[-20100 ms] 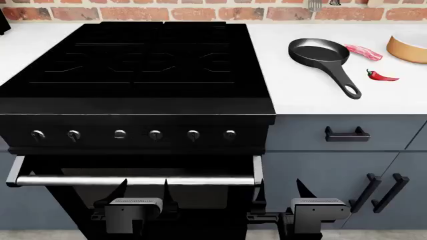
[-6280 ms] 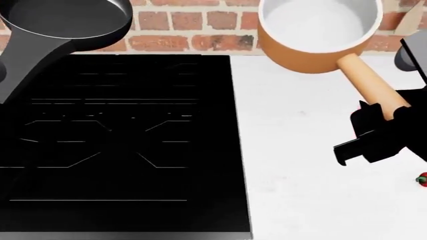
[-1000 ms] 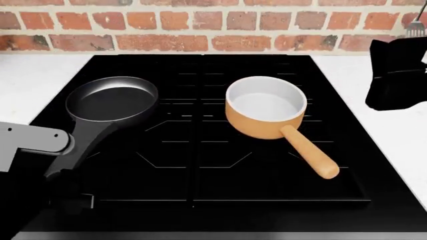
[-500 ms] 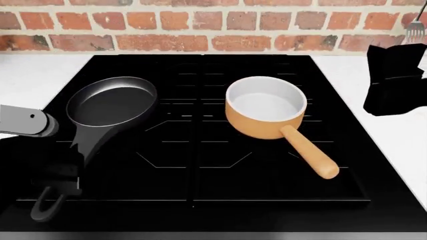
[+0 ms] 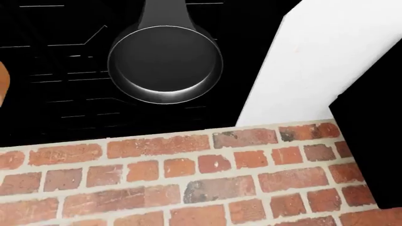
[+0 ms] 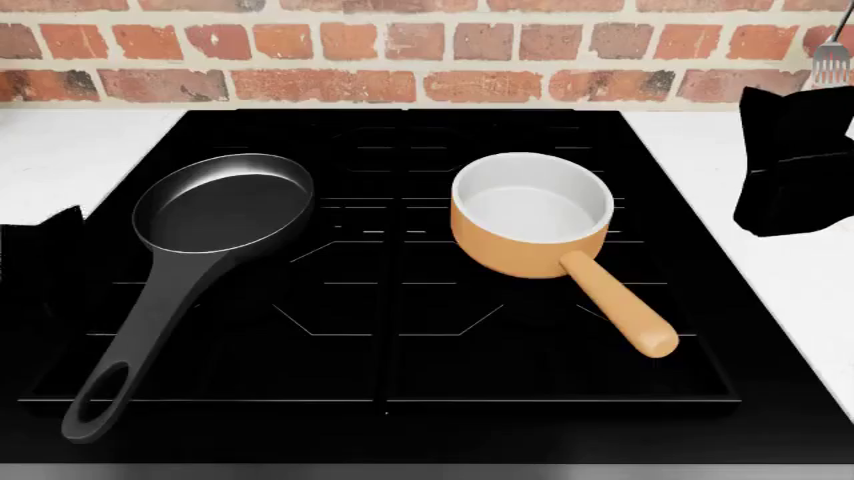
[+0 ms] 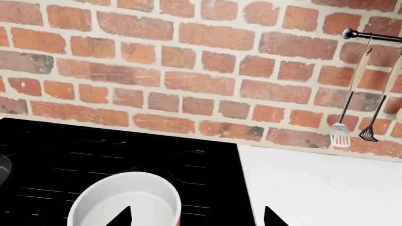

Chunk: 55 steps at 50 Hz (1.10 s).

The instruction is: Place both pans onto different burners. Then place the chili pepper and the bacon on different pans.

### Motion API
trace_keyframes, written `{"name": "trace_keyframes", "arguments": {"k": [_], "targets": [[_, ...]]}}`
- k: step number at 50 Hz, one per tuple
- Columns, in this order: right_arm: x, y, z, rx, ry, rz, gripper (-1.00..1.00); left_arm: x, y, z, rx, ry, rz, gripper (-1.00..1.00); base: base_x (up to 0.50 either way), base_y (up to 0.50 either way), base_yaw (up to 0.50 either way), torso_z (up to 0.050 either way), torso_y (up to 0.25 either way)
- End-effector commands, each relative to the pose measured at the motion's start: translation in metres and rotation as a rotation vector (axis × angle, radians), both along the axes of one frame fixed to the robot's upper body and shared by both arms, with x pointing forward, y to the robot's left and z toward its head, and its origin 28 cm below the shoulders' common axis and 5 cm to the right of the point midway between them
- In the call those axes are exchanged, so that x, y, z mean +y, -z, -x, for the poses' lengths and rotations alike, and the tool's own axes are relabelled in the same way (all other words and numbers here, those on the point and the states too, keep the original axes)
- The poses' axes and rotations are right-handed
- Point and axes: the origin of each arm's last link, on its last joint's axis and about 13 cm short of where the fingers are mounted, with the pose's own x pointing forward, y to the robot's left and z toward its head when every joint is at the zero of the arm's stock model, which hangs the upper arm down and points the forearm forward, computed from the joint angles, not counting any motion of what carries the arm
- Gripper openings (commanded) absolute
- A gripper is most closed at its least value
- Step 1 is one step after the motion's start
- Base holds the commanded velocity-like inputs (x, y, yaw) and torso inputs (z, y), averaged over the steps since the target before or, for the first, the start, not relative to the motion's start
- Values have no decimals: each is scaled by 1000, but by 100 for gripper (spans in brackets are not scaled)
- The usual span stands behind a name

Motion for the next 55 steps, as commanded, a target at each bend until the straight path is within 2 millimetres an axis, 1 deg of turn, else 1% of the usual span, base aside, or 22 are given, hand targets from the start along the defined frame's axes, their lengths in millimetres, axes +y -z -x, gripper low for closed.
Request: {"name": "trace_keyframes", "arguments": {"k": [1,4,9,20,55], "targets": [[2,-3,5,-35,-25,60,100,0,-24,26,-99,13,29,100,0,0,0,0,0],[2,-2,4,-41,-33,79,100,0,-26,28,-108,10,28,100,-60,-124,0,0,0],[1,-1,4,-46,-36,91,100,0,-27,29,-113,10,23,100,-351,-500,0,0,2],[-4,2,4,-61,-7,52,100,0,-24,27,-122,29,8,100,-287,-500,0,0,0],[-16,2,11,-93,81,-12,100,-1,-31,31,-140,33,-8,100,58,-500,0,0,0]]}}
